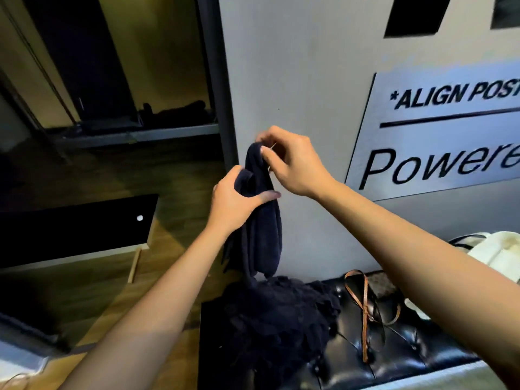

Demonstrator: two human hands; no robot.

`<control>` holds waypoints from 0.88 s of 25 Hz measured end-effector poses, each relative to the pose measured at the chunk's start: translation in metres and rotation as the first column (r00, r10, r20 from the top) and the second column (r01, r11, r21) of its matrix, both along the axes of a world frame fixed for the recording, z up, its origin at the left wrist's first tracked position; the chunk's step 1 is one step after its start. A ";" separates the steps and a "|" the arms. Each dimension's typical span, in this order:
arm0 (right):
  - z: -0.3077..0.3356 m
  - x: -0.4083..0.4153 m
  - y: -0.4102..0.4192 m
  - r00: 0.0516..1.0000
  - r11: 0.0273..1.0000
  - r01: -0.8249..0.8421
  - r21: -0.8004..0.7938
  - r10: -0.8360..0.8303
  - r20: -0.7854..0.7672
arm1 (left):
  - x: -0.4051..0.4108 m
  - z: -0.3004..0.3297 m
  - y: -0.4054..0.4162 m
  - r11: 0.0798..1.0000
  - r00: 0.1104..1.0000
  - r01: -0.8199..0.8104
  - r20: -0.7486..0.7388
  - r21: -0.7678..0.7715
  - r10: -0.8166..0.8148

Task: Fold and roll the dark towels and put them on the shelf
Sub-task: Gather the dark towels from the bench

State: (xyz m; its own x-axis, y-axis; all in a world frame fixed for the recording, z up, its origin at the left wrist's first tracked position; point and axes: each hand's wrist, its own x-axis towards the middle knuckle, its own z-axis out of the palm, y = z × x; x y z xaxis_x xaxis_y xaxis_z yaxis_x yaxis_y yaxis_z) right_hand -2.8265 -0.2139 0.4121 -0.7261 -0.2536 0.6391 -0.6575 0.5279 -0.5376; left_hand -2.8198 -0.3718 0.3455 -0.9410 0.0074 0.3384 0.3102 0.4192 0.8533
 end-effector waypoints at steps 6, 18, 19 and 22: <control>-0.014 0.024 -0.013 0.996 0.999 -0.032 -0.015 0.033 0.077 | 0.019 -0.008 -0.025 0.980 0.980 -0.193 0.057 0.054 0.190; -0.320 0.024 0.040 0.731 0.840 -0.048 0.540 -0.339 0.592 | 0.045 -0.206 -0.031 0.948 0.841 -0.318 0.456 -0.018 0.291; -0.347 0.025 0.046 0.713 0.819 -0.061 0.571 -0.365 0.599 | 0.044 -0.226 -0.027 0.945 0.831 -0.325 0.469 -0.025 0.299; -0.428 0.029 0.061 0.678 0.728 -0.147 0.670 -0.419 0.604 | 0.041 -0.286 -0.014 0.948 0.822 -0.313 0.486 -0.052 0.298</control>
State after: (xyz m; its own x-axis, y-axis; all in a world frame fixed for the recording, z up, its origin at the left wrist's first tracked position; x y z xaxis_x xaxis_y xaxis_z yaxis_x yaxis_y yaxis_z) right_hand -2.7970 -0.1534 -0.0164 -0.9154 -0.2271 -0.3324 -0.1360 0.9516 -0.2757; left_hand -2.7793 -0.3858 0.0597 -0.9368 -0.3101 -0.1620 -0.2825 0.3972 0.8732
